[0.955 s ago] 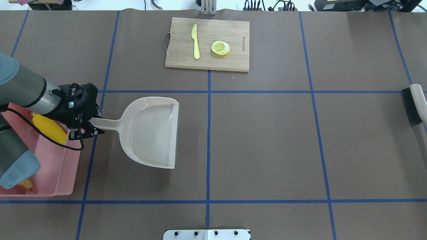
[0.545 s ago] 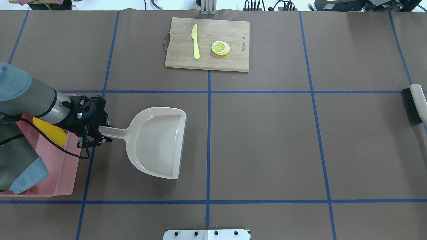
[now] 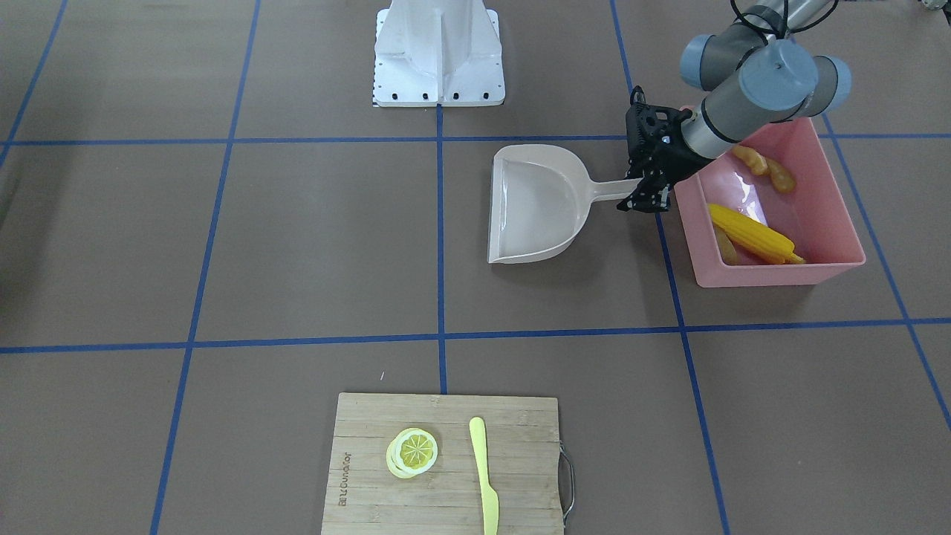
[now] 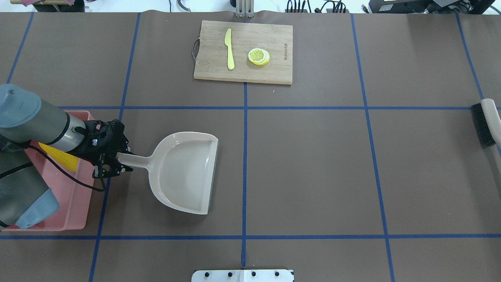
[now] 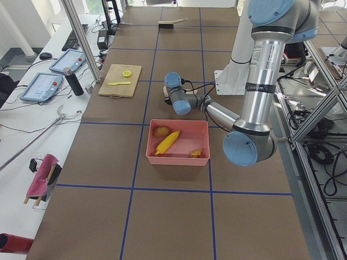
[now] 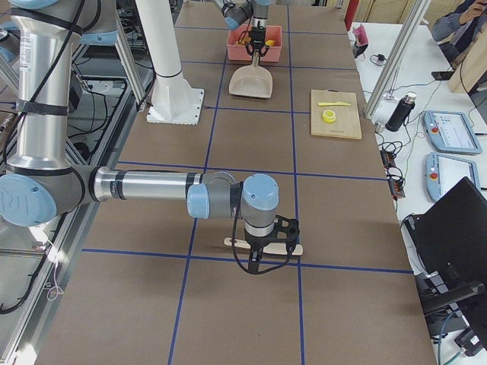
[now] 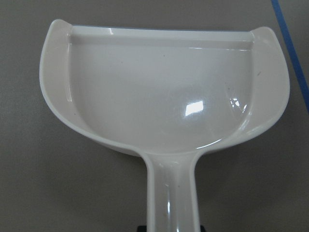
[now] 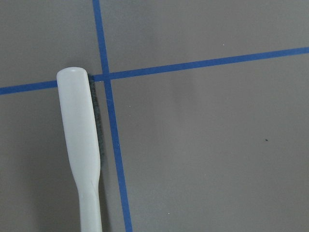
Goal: Sweep and dump trash into bin
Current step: 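Lower the empty dustpan onto the table beside the bin and release it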
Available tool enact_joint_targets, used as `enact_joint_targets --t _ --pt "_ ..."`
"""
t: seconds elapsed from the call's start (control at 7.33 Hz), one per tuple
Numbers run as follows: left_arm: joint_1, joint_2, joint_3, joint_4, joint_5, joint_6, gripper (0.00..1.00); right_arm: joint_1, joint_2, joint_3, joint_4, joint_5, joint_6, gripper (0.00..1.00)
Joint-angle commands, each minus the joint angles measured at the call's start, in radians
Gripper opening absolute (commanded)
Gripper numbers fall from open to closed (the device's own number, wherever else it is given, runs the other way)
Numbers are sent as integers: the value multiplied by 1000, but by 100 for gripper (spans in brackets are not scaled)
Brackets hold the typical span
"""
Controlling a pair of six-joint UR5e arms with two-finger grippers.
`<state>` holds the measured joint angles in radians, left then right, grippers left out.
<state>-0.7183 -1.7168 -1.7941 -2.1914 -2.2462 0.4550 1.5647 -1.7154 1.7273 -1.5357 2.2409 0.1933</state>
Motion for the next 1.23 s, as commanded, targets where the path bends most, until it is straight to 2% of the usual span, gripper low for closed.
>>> enact_joint_targets --t 0.0,0.14,0.41,0.68,0.95,1.09 --pt "-1 25 -5 -17 -1 8 75 0 -1 0 -1 0 0 100" --pt "-1 37 -16 -24 -7 5 98 0 -1 0 -1 0 0 100" --pt "-15 65 -76 -18 -26 -7 98 0 -1 0 -1 2 0 100" --pt "-102 66 -111 -19 -110 -230 98 0 -1 0 0 2 0 100" --pt "-226 68 -133 -8 -95 -518 98 0 -1 0 0 2 0 100" --pt "-322 95 -137 36 -58 -550 98 0 -1 0 0 2 0 100"
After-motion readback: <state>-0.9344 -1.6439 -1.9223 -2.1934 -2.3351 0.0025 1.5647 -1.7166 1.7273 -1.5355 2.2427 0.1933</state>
